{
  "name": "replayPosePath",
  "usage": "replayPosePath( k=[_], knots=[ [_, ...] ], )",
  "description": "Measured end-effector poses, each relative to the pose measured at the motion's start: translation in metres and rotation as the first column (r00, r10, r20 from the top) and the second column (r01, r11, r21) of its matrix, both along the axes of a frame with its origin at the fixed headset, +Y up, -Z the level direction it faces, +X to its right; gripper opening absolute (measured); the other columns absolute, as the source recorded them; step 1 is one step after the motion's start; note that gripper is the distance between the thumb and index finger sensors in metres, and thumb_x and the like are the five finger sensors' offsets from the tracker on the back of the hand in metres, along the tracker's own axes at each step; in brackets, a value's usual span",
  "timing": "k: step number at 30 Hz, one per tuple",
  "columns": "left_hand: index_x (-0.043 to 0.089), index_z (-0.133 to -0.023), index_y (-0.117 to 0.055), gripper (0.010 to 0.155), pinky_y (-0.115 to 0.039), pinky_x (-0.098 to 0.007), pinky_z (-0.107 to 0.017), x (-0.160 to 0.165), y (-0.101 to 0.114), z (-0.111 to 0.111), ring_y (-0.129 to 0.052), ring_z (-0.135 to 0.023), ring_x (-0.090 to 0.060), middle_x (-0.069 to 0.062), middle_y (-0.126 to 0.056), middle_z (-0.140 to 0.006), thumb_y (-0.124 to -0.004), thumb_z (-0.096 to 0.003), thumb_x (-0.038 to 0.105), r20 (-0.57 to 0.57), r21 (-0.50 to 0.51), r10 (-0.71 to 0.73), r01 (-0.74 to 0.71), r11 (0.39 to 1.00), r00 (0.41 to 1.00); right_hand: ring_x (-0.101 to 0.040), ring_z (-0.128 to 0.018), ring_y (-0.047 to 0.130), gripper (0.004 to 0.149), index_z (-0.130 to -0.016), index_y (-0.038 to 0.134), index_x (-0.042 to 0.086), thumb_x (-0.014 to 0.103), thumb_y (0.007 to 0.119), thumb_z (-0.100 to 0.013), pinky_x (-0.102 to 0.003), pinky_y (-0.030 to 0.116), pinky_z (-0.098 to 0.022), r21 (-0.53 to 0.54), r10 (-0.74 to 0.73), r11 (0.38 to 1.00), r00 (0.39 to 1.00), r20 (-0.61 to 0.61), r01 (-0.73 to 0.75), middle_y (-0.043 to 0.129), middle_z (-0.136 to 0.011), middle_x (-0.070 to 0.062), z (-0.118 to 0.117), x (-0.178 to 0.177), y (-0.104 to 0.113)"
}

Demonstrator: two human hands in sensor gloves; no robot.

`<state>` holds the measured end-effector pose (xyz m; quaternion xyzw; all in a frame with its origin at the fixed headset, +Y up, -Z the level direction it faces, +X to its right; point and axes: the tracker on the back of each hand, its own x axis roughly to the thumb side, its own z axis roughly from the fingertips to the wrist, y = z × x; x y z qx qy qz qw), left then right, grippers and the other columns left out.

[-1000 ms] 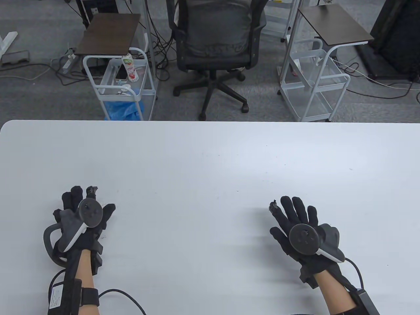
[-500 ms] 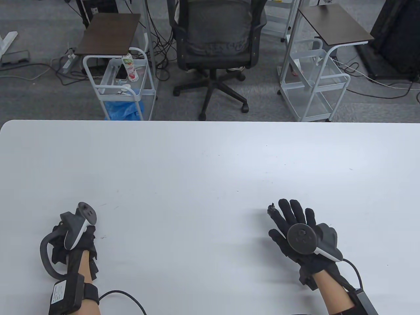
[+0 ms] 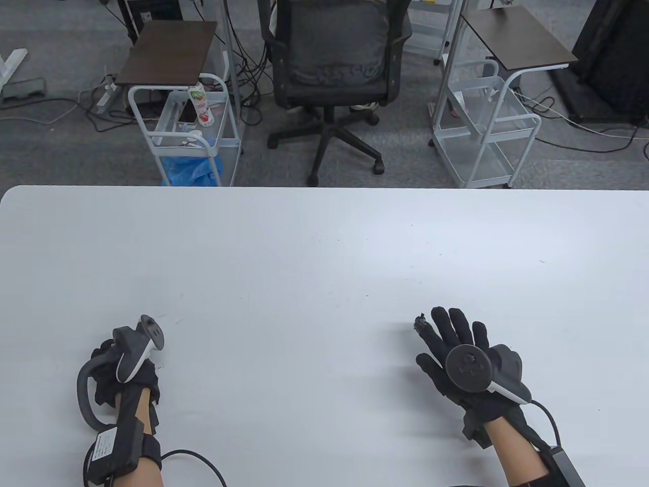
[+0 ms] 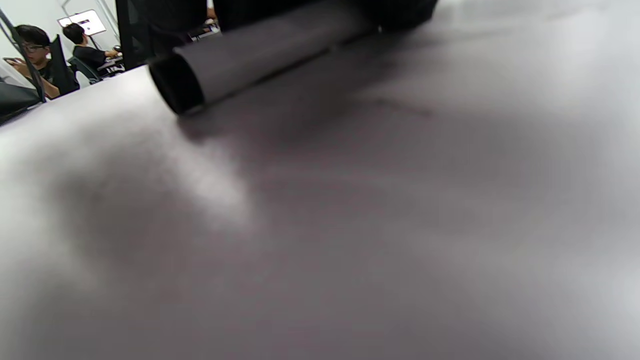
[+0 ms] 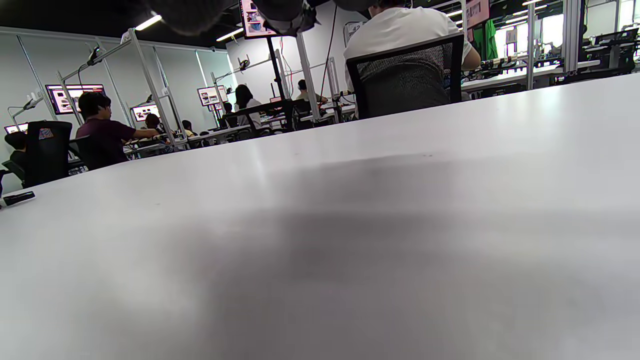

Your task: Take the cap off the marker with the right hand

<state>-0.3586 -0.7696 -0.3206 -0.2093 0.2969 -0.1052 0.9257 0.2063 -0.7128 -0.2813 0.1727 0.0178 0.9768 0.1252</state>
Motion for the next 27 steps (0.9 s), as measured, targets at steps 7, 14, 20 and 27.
replayPosePath(
  k=[7, 14, 20, 27],
  knots=[
    [0.010, -0.105, -0.056, 0.053, -0.058, -0.052, -0.080, -0.001, 0.005, 0.000, -0.071, -0.089, -0.027, -0.004, -0.068, -0.099, -0.059, -0.0579, 0.035, 0.011, 0.085, 0.043, -0.044, 0.995, 0.999, -0.048, -0.110, 0.016, 0.069, -0.121, 0.034, 0.020, 0.047, 0.052, -0.060, -0.068, 0.015, -0.073, 0.004, -0.005, 1.000, 1.000, 0.006, 0.005, 0.019, -0.126, -0.023, 0.000, 0.002, 0.000],
    [0.009, -0.104, -0.059, 0.054, -0.060, -0.054, -0.079, 0.029, 0.042, -0.004, -0.073, -0.088, -0.029, -0.006, -0.071, -0.098, -0.061, -0.0569, 0.034, 0.108, 0.208, 0.039, -0.061, 0.976, 0.993, -0.048, -0.109, 0.016, 0.069, -0.121, 0.034, 0.020, 0.047, 0.053, -0.060, -0.068, 0.015, -0.073, 0.010, -0.018, 1.000, 1.000, 0.008, 0.018, 0.020, -0.126, -0.023, -0.001, 0.004, 0.001],
    [0.009, -0.105, -0.059, 0.054, -0.059, -0.054, -0.079, 0.075, 0.092, -0.005, -0.073, -0.088, -0.029, -0.006, -0.071, -0.098, -0.061, -0.0570, 0.034, 0.255, 0.333, 0.009, -0.096, 0.938, 0.967, -0.048, -0.109, 0.016, 0.069, -0.121, 0.033, 0.020, 0.047, 0.052, -0.060, -0.068, 0.015, -0.073, 0.011, -0.021, 1.000, 1.000, 0.010, 0.020, 0.020, -0.126, -0.023, 0.000, 0.005, 0.001],
    [0.009, -0.105, -0.058, 0.054, -0.058, -0.055, -0.080, 0.118, 0.135, -0.001, -0.072, -0.089, -0.030, -0.006, -0.070, -0.098, -0.060, -0.0570, 0.033, 0.370, 0.430, -0.014, -0.157, 0.889, 0.929, -0.048, -0.109, 0.016, 0.069, -0.120, 0.033, 0.021, 0.047, 0.052, -0.060, -0.068, 0.015, -0.073, 0.005, -0.025, 1.000, 1.000, 0.010, 0.025, 0.020, -0.126, -0.023, 0.000, 0.005, 0.000]
  ],
)
